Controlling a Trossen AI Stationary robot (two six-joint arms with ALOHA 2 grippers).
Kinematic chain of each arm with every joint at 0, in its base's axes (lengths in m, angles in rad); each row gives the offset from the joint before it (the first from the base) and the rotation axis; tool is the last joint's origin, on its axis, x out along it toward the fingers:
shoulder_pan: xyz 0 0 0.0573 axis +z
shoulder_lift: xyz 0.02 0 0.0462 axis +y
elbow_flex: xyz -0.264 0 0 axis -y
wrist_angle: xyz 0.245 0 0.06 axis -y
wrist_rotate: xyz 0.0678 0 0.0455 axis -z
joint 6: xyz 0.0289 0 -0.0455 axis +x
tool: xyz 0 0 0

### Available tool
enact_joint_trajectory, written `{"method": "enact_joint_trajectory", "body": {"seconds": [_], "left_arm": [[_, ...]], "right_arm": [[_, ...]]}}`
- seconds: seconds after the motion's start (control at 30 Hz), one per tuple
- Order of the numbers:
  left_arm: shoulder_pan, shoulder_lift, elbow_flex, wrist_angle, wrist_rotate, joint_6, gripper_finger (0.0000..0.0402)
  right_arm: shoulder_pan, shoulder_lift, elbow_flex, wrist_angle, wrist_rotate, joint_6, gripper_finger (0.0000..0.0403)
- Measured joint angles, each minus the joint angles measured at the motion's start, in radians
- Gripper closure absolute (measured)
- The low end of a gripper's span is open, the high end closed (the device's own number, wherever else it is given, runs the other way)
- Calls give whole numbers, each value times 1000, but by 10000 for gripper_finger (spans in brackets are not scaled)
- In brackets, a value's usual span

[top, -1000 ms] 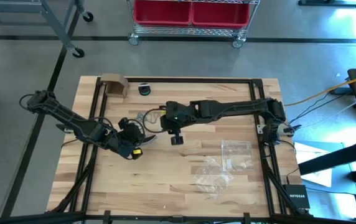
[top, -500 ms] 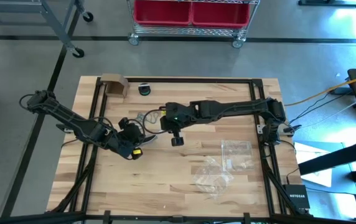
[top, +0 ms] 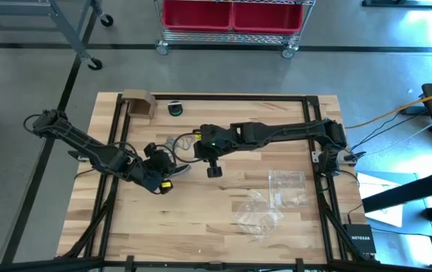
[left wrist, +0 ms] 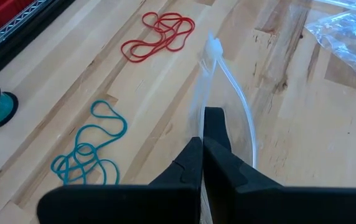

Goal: Sort rubber bands
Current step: Close the transparent zip bag

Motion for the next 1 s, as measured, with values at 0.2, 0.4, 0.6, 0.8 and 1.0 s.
{"method": "enact_joint_trajectory", "body": {"seconds": [0.2,0.4,0.6,0.8,1.0], "left_arm": [[-4,0,0,0,2,-2,401],[-35,0,0,0,4,-6,401],[-72,0,0,7,4,-6,401],[-114,0,0,20,10,20,401],[-131,0,0,24,10,28,401]], "right_arm": [[0,0,-11,-69,-30,-18,400],[-7,-8,-166,-55,-123,-48,402],[-56,-112,-467,295,-132,36,402],[-71,-174,-741,748,-216,205,402],[-24,-127,-818,1026,-242,260,360]]}}
